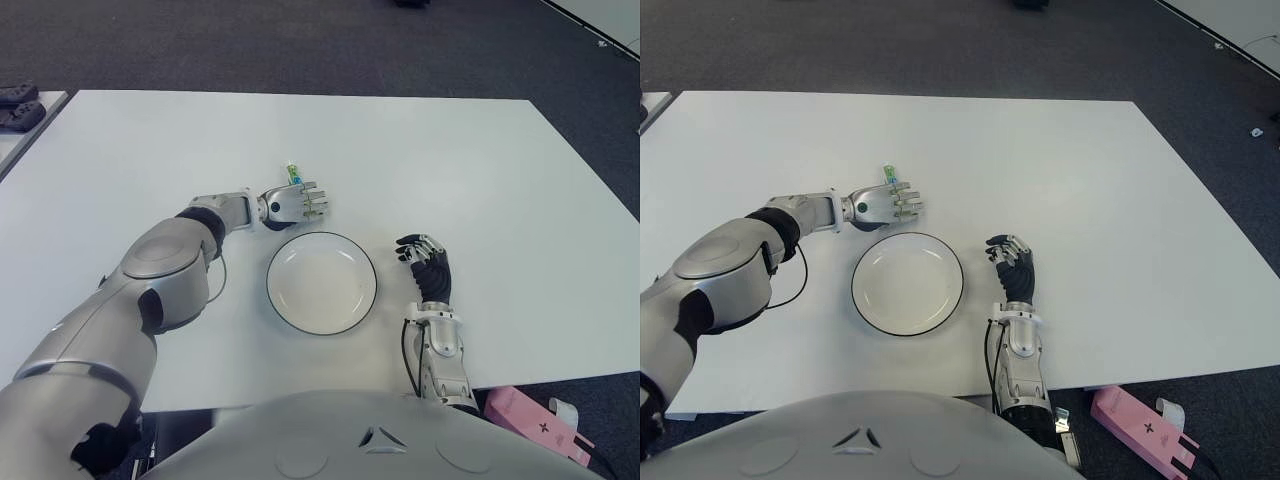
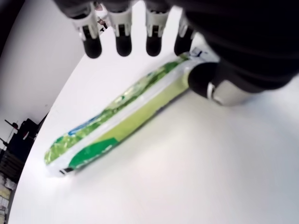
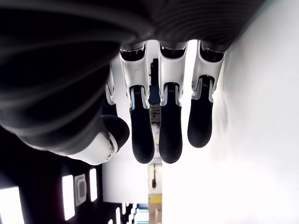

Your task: Put the toothpaste on the table into the plate.

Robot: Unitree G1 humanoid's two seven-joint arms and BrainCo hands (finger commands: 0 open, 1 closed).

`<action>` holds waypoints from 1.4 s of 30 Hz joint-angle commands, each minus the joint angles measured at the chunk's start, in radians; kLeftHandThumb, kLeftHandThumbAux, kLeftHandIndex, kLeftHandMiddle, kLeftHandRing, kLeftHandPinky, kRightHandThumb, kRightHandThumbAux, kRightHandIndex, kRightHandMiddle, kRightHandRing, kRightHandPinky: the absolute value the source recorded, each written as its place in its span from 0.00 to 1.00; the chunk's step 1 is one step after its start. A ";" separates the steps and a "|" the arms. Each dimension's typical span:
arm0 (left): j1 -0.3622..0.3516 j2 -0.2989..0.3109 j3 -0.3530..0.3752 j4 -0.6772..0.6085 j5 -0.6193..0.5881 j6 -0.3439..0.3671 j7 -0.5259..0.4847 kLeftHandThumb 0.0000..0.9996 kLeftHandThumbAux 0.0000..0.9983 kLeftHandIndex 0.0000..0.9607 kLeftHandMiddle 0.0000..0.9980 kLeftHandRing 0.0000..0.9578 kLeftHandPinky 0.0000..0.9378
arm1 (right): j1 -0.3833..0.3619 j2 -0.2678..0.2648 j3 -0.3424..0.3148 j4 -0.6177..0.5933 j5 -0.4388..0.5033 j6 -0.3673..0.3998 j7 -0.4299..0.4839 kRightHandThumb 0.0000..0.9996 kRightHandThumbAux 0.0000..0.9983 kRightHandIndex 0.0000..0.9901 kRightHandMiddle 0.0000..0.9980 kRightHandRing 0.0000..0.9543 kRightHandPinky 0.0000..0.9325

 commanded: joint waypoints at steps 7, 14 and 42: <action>0.023 -0.025 -0.007 0.020 -0.009 -0.012 -0.076 0.63 0.53 0.00 0.00 0.00 0.00 | 0.045 0.011 -0.017 0.002 0.019 0.034 -0.004 0.71 0.73 0.43 0.48 0.51 0.52; 0.031 -0.024 0.008 0.027 -0.034 -0.010 -0.102 0.62 0.51 0.00 0.00 0.00 0.02 | 0.054 0.010 -0.022 -0.013 0.023 0.050 -0.001 0.71 0.73 0.43 0.48 0.51 0.51; 0.163 -0.044 0.710 0.023 -0.769 0.007 -0.703 0.83 0.67 0.41 0.53 0.66 0.66 | 0.045 0.000 -0.031 -0.032 0.033 0.083 0.014 0.71 0.73 0.43 0.48 0.51 0.52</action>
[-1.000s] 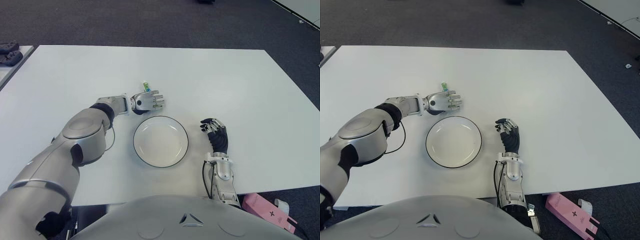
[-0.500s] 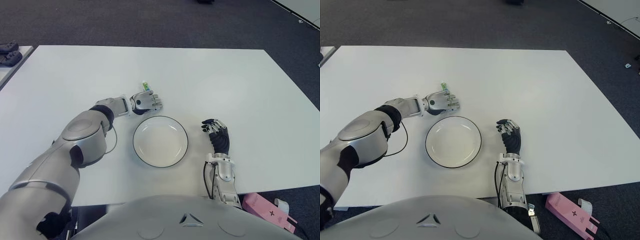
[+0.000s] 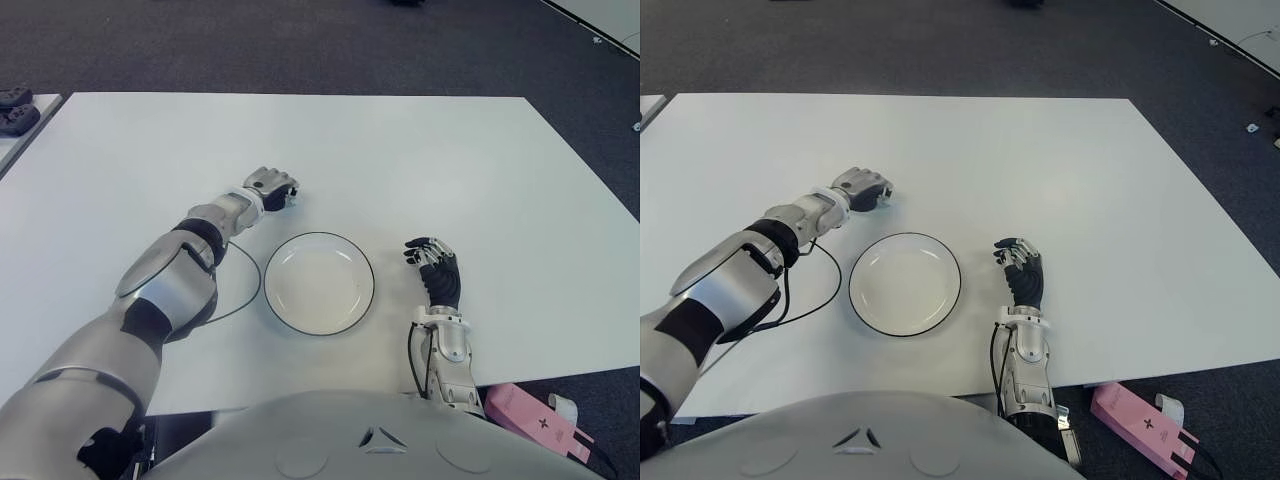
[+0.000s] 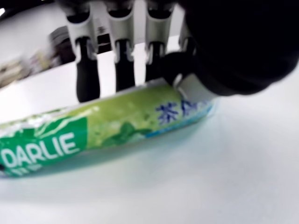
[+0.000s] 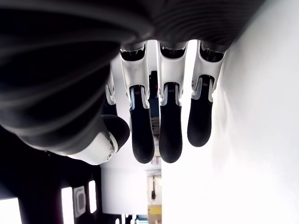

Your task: Put the toothpaste on the table into the plate.

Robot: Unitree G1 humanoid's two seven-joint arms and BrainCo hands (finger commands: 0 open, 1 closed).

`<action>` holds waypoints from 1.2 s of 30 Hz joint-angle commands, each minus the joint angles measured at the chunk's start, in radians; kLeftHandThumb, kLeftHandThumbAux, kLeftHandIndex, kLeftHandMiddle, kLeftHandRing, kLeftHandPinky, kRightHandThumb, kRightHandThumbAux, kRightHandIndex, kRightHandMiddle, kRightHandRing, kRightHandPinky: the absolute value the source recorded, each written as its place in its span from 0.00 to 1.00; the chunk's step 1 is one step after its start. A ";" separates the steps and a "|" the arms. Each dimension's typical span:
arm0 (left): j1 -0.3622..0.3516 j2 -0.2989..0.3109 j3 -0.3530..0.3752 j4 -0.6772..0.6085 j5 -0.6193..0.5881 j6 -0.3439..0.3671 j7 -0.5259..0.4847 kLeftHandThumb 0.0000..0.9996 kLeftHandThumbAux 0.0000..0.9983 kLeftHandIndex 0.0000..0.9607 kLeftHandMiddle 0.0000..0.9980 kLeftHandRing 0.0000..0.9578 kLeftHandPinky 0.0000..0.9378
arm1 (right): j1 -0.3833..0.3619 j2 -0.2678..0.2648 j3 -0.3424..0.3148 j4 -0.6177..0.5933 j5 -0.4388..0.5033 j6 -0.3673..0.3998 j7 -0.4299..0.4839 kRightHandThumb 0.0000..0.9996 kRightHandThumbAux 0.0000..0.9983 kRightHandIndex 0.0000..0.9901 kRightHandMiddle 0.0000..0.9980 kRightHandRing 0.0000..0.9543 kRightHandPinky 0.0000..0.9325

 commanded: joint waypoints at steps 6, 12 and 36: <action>0.069 -0.026 0.195 0.002 -0.179 0.091 -0.203 0.84 0.67 0.41 0.55 0.72 0.74 | 0.011 -0.003 -0.004 0.022 0.014 0.051 0.011 0.71 0.73 0.43 0.48 0.51 0.52; 0.081 -0.004 0.261 -0.007 -0.231 0.100 -0.286 0.84 0.68 0.41 0.55 0.75 0.76 | 0.008 -0.007 -0.005 0.026 0.016 0.046 0.016 0.71 0.73 0.43 0.48 0.51 0.52; 0.128 0.053 0.477 -0.056 -0.414 0.089 -0.431 0.84 0.67 0.44 0.54 0.74 0.76 | 0.002 -0.022 -0.001 0.027 0.006 0.044 0.018 0.71 0.73 0.43 0.48 0.51 0.51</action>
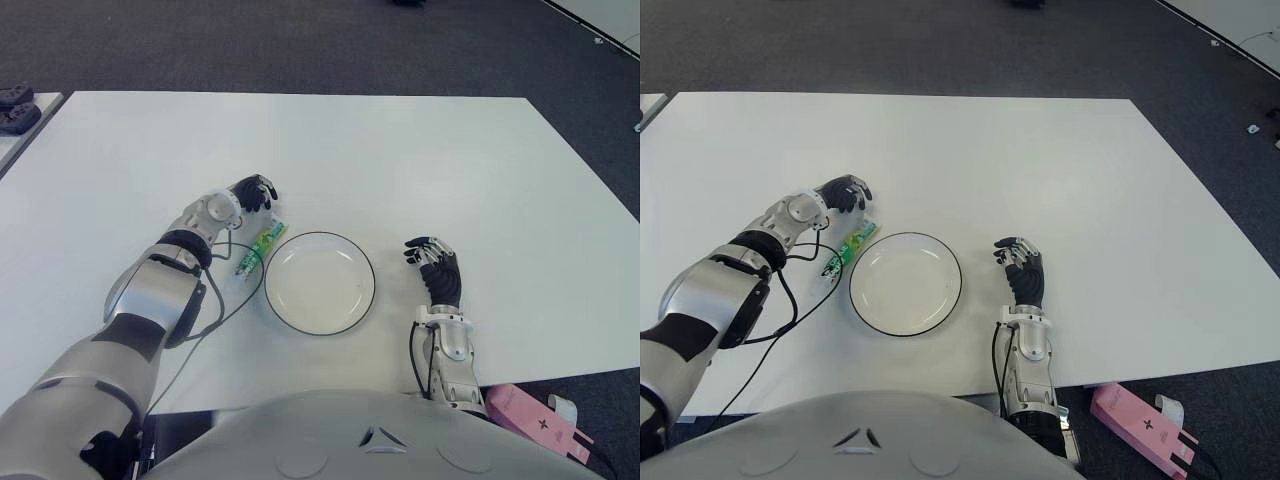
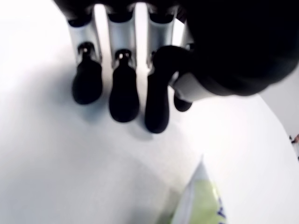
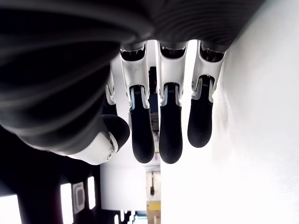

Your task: Put the toothpaste on the table into the plate.

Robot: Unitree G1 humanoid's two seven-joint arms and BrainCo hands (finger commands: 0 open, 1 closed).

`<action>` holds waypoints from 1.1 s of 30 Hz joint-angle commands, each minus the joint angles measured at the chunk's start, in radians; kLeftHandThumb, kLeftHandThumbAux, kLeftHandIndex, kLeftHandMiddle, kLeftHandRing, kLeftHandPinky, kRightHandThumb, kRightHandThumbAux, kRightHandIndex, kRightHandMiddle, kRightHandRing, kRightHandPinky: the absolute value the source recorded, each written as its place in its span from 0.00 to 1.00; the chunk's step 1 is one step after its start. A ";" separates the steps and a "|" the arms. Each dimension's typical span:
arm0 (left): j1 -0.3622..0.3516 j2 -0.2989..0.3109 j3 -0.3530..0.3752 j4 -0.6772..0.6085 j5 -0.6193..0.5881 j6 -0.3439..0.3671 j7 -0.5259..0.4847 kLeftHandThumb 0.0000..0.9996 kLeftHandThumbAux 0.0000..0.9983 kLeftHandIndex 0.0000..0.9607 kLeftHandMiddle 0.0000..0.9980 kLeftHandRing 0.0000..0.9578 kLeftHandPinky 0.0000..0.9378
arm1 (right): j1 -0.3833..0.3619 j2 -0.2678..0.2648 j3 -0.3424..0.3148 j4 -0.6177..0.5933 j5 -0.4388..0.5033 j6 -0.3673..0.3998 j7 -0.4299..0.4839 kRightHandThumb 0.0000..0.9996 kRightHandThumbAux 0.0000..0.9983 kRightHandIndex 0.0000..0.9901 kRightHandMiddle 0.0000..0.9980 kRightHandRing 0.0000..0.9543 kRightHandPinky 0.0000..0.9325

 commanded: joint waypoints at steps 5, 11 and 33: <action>0.061 0.043 0.096 -0.028 -0.092 -0.030 -0.060 0.84 0.67 0.44 0.55 0.76 0.78 | 0.004 -0.001 0.000 0.029 -0.005 0.038 -0.002 0.71 0.73 0.43 0.48 0.51 0.51; 0.096 0.072 0.150 -0.080 -0.146 -0.073 -0.068 0.84 0.67 0.44 0.55 0.77 0.79 | -0.005 -0.004 0.001 0.036 -0.007 0.040 0.000 0.71 0.73 0.43 0.48 0.51 0.52; 0.392 0.232 0.065 -0.850 0.200 0.256 0.151 0.76 0.70 0.43 0.62 0.71 0.67 | -0.029 -0.008 0.011 0.068 -0.002 0.024 0.025 0.71 0.73 0.43 0.48 0.51 0.51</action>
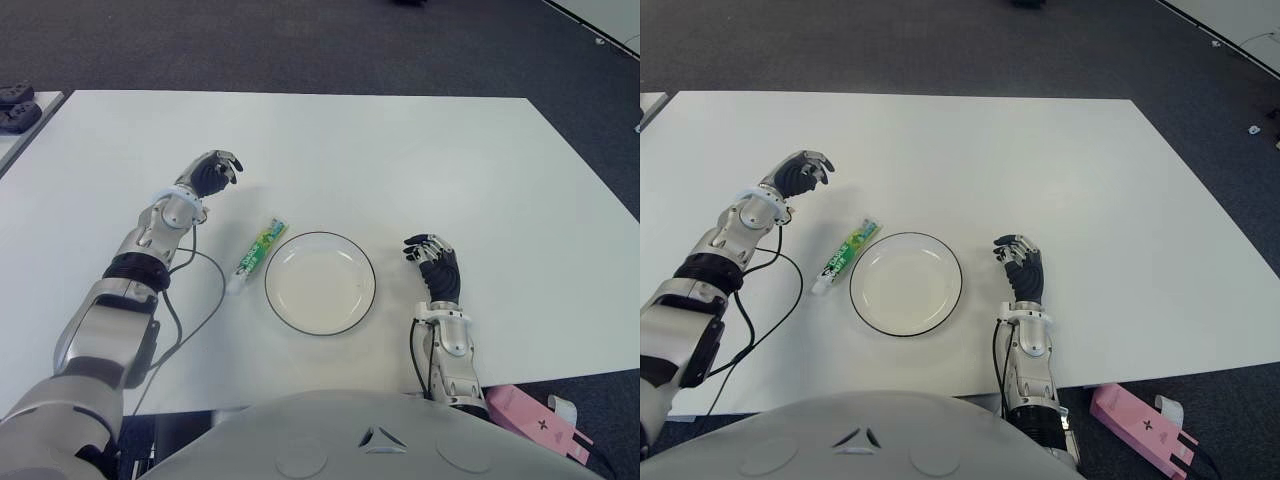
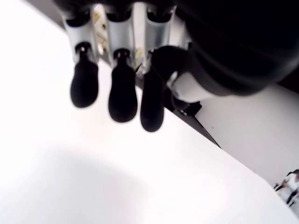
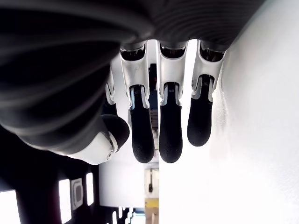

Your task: Put the toothpaste on the table into the plate.

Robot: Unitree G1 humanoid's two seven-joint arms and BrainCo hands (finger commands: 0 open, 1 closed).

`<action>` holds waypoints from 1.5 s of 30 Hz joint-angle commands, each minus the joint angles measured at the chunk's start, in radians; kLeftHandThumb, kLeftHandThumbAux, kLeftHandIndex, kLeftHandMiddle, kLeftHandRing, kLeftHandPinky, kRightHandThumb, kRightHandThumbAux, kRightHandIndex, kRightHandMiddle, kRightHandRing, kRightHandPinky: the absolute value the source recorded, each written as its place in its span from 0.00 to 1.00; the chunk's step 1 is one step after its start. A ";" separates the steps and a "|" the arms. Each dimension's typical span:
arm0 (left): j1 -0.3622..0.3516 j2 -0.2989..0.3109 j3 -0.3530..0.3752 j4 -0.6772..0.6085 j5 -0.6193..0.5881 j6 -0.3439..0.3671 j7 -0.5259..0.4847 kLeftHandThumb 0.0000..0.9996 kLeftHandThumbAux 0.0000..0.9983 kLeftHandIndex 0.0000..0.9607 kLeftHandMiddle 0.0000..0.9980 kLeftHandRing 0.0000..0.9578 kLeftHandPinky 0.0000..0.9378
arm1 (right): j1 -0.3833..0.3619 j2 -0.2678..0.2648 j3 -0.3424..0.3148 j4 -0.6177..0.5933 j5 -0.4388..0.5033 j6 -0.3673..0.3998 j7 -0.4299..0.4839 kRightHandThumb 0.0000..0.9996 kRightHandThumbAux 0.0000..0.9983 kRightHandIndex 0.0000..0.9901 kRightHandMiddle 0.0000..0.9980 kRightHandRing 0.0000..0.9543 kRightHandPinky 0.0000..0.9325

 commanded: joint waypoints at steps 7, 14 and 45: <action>0.212 0.043 -0.058 -0.581 0.285 0.517 -0.164 0.05 0.67 0.44 0.63 0.64 0.59 | -0.005 0.008 0.011 0.041 -0.001 0.036 0.006 0.71 0.73 0.43 0.49 0.51 0.51; 0.268 0.039 -0.114 -0.774 0.442 0.695 -0.291 0.00 0.56 0.38 0.63 0.63 0.60 | -0.005 0.016 0.015 0.030 0.005 0.052 0.006 0.71 0.72 0.43 0.49 0.51 0.52; 0.538 0.008 -0.233 -1.127 0.778 0.830 -0.590 0.03 0.40 0.25 0.59 0.56 0.52 | 0.011 0.032 0.019 -0.004 0.026 0.051 0.035 0.71 0.73 0.43 0.49 0.50 0.51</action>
